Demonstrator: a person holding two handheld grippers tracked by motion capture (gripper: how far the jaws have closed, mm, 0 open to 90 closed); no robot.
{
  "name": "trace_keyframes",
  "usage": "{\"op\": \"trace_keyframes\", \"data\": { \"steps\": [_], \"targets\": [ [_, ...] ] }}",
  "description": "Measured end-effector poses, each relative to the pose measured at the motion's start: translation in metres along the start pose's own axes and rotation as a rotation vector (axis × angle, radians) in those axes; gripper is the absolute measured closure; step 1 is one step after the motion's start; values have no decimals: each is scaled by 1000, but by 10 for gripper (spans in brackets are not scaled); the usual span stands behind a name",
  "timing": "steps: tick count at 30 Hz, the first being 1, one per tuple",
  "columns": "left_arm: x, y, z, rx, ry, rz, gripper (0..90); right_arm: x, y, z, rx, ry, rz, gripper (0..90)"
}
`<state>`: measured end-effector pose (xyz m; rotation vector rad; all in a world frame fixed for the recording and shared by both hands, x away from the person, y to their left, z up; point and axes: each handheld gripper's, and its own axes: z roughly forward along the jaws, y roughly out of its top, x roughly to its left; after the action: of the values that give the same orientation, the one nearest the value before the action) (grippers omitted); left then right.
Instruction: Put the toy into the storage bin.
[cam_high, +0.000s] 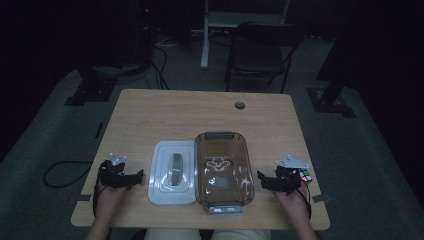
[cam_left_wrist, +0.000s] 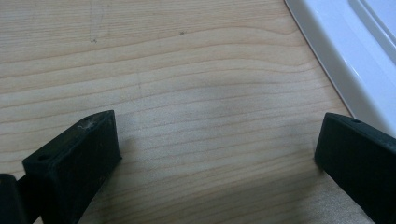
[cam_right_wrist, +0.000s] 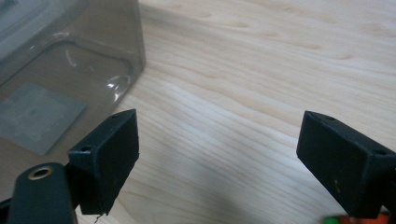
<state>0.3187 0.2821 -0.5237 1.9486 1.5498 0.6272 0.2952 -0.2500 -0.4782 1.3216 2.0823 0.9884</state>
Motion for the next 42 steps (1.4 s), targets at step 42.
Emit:
{"op": "trace_keyframes", "data": {
  "steps": [42],
  "targets": [
    [0, -1, -1, 0, -4, 5, 7, -69, -66, -24, 54, -132, 156, 205]
  ]
}}
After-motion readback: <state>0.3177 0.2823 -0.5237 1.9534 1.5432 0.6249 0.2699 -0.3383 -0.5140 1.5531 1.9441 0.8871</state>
